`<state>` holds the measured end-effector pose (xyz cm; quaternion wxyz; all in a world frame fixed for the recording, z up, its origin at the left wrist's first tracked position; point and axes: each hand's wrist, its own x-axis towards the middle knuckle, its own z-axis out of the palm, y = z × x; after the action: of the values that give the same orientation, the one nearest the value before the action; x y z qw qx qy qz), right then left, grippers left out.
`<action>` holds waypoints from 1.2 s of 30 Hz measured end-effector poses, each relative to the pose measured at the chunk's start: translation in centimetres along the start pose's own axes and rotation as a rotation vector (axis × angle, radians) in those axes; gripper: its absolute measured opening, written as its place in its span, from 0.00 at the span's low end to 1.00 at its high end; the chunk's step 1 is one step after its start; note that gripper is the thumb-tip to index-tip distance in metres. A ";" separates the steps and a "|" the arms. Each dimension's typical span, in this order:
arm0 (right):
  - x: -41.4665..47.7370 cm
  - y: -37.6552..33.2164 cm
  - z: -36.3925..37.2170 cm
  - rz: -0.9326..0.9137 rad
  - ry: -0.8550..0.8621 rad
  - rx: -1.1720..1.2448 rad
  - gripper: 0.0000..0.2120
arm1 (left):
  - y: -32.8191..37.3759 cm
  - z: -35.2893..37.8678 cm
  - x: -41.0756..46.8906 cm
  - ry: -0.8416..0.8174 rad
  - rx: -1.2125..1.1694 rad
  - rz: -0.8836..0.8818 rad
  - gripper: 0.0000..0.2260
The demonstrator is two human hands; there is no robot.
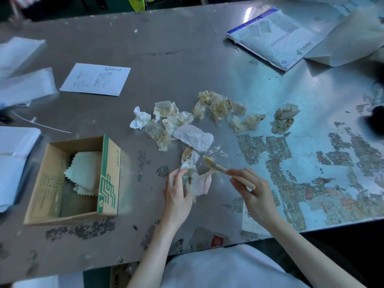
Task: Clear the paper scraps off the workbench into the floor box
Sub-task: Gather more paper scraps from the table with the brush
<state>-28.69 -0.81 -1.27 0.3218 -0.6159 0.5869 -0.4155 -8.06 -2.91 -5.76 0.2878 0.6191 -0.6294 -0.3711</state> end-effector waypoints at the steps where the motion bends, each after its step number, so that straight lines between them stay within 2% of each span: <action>1: 0.5 0.1 -0.3 0.010 0.026 0.016 0.08 | 0.1 -0.1 -0.2 -0.008 -0.022 -0.021 0.20; 4: 2.9 1.3 -1.9 0.014 0.110 0.016 0.10 | 0.2 -0.2 -0.6 -0.030 -0.028 -0.047 0.20; 8: 7.6 3.3 -5.6 0.054 0.362 -0.023 0.12 | 0.4 0.2 -0.8 -0.037 0.078 -0.028 0.22; 10: 9.6 4.4 -7.2 0.067 0.396 -0.106 0.11 | 0.2 0.6 -0.8 -0.040 0.118 -0.015 0.22; 17: 13.2 7.3 -9.5 0.108 0.236 -0.345 0.12 | 0.2 1.6 -0.7 -0.076 0.196 0.002 0.26; 22: 12.9 7.5 -9.0 0.018 0.016 -0.443 0.12 | 0.1 1.9 -0.9 -0.058 0.235 0.017 0.26; 24: 12.2 7.1 -8.8 0.021 -0.022 -0.426 0.11 | 0.0 1.9 -1.0 -0.071 0.213 0.020 0.26; 31: 9.7 5.4 -9.7 -0.035 -0.050 -0.299 0.04 | -0.3 1.8 -1.6 -0.051 0.197 0.022 0.25; 36: 9.3 3.5 -9.8 -0.092 0.104 -0.209 0.05 | -0.2 1.8 -1.5 -0.039 0.178 0.023 0.24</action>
<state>-39.33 -9.48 1.31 0.2058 -0.6501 0.6139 -0.3977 -9.35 -1.21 -6.81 0.2237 0.6276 -0.6725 -0.3222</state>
